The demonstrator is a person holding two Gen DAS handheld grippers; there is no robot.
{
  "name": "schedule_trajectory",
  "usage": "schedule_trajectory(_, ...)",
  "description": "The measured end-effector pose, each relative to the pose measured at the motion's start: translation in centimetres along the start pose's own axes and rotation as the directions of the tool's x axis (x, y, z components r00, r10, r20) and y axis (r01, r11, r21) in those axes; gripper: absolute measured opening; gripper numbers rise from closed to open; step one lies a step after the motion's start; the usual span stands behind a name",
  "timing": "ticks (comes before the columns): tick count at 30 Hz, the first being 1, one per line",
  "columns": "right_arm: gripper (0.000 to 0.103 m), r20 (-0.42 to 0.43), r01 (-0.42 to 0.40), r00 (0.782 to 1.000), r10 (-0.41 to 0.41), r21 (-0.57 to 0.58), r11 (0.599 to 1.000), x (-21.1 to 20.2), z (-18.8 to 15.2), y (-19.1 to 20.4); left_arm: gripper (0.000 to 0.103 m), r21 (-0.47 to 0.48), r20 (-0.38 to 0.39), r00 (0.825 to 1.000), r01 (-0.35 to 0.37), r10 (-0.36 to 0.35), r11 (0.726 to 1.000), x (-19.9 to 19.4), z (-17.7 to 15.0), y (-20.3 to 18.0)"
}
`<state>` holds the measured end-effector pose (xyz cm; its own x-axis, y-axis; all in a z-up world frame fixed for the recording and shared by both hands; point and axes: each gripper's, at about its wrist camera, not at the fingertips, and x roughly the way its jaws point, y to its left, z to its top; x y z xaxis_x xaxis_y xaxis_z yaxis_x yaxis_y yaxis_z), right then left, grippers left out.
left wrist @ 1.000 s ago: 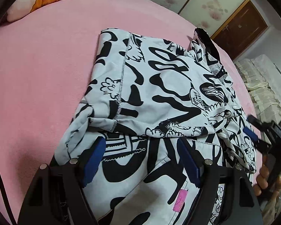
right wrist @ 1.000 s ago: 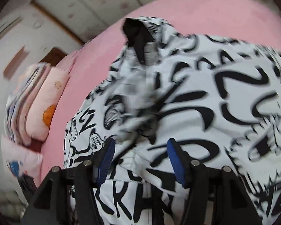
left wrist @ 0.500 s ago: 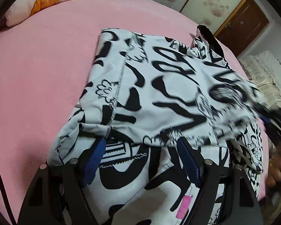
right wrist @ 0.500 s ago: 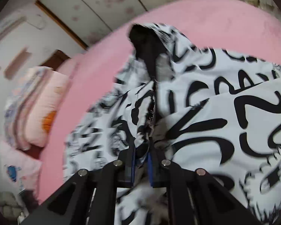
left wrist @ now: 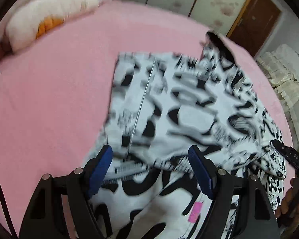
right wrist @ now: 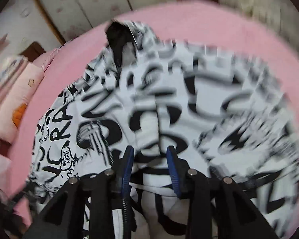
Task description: Fold large clothes
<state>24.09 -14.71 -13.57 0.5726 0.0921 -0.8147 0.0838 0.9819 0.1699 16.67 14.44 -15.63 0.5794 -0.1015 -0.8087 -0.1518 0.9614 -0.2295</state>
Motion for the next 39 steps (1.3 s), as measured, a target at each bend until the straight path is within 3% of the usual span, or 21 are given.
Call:
schedule_trajectory(2,0.038,0.087,-0.014,0.996,0.022,-0.090,0.996,-1.6,0.3,2.1,0.077,0.036,0.045,0.999,0.017,-0.019,0.999,-0.6,1.8,-1.6)
schedule_trajectory(4,0.041,0.109,-0.072,0.990,0.092,-0.183,0.981,-2.2,0.8,5.3,0.077,0.064,0.058,0.998,0.037,-0.040,0.997,0.2,3.3,-3.4)
schedule_trajectory(8,0.041,0.039,-0.206,0.974,0.222,-0.251,0.946,0.4,1.3,10.6,0.077,0.083,0.028,0.995,0.095,-0.097,0.992,5.0,5.6,-6.2)
schedule_trajectory(10,0.041,-0.033,-0.221,0.975,0.220,-0.269,0.938,3.5,1.6,12.3,0.077,0.080,-0.030,0.996,0.086,-0.084,0.993,8.2,6.0,-6.7)
schedule_trajectory(12,0.040,-0.097,-0.183,0.982,0.162,-0.279,0.943,6.6,1.8,12.6,0.077,0.085,-0.078,0.997,0.024,-0.018,0.996,10.9,6.1,-6.3)
schedule_trajectory(13,0.038,-0.107,-0.145,0.987,0.119,-0.286,0.947,7.8,2.0,12.0,0.076,0.089,-0.092,0.995,-0.024,0.032,0.996,12.2,6.1,-5.7)
schedule_trajectory(15,0.038,-0.068,-0.028,0.998,0.008,-0.297,0.955,8.6,2.4,9.8,0.075,0.098,-0.082,0.995,-0.051,0.059,0.994,13.1,6.1,-4.2)
schedule_trajectory(17,0.027,-0.040,0.024,0.999,-0.036,-0.263,0.964,8.3,2.8,6.2,0.071,0.099,-0.082,0.997,-0.001,0.009,0.995,13.2,6.0,-3.3)
schedule_trajectory(18,0.027,-0.039,0.061,0.997,-0.073,-0.242,0.968,8.1,3.0,4.2,0.070,0.110,-0.075,0.997,0.014,-0.006,0.994,13.0,6.0,-3.0)
schedule_trajectory(20,0.038,-0.027,0.158,0.986,-0.167,-0.201,0.967,7.8,2.9,0.2,0.069,0.133,-0.068,0.998,0.009,0.000,0.991,12.9,5.8,-3.1)
schedule_trajectory(22,0.039,-0.054,0.194,0.977,-0.204,-0.154,0.969,8.0,2.8,-2.8,0.069,0.159,-0.059,0.998,-0.021,0.031,0.987,13.0,5.5,-3.6)
schedule_trajectory(24,0.039,-0.091,0.157,0.982,-0.167,-0.107,0.982,8.0,2.5,-5.1,0.069,0.171,-0.060,0.997,-0.046,0.057,0.984,13.0,5.6,-4.2)
schedule_trajectory(29,0.039,-0.077,0.126,0.988,-0.131,-0.069,0.990,6.3,2.4,-5.5,0.069,0.155,-0.090,0.994,-0.043,0.058,0.987,12.2,5.8,-4.5)
schedule_trajectory(39,0.039,-0.022,0.057,0.998,-0.058,-0.037,0.998,1.1,3.3,-4.1,0.071,0.203,-0.026,1.000,0.003,0.002,0.979,4.4,6.7,-7.4)
